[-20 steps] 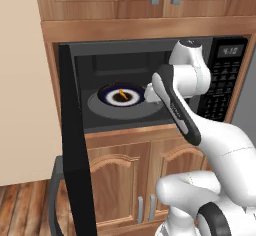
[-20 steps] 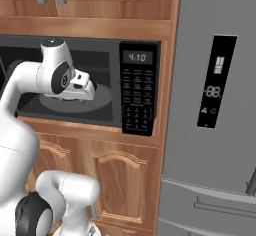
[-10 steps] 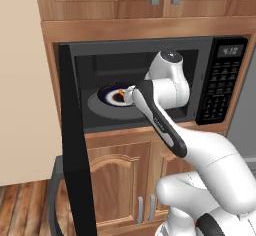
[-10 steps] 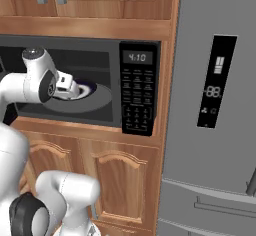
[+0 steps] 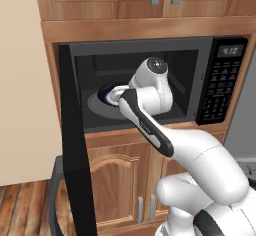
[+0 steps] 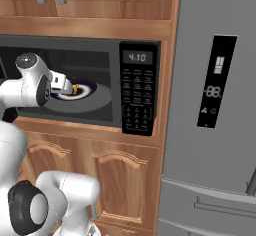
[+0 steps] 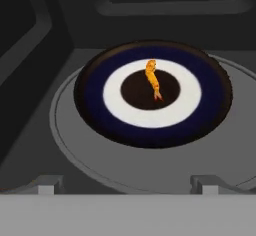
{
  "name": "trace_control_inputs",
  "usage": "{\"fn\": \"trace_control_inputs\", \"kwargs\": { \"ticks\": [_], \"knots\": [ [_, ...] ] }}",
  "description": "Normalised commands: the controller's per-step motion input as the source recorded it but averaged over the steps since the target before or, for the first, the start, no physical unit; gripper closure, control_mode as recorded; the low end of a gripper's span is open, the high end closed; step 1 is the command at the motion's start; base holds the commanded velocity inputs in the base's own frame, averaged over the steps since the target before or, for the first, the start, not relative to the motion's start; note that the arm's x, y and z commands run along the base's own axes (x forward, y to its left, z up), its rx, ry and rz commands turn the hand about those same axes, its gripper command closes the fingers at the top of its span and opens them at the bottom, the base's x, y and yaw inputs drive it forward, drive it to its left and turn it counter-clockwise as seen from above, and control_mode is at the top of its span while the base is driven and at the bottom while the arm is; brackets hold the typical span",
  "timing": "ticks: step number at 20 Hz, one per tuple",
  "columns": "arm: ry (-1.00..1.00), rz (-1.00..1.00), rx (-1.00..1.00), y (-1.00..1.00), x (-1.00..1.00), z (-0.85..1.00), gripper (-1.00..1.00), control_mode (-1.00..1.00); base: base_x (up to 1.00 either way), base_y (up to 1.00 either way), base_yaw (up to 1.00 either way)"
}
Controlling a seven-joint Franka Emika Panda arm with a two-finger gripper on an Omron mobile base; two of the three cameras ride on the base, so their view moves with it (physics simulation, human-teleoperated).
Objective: Pick the shrimp from the microwave and place it on plate located on the counter.
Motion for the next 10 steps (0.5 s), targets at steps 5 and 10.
{"fn": "trace_control_inputs", "kwargs": {
  "ticks": [5, 10],
  "knots": [
    [0.0, 0.0, 0.0, -0.04, 0.55, -0.11, -1.0, -1.0, 0.0, 0.0, 0.0],
    [0.0, 0.0, 0.0, -0.26, 0.52, -0.02, -1.0, -1.0, 0.0, 0.0, 0.0]
  ]
}}
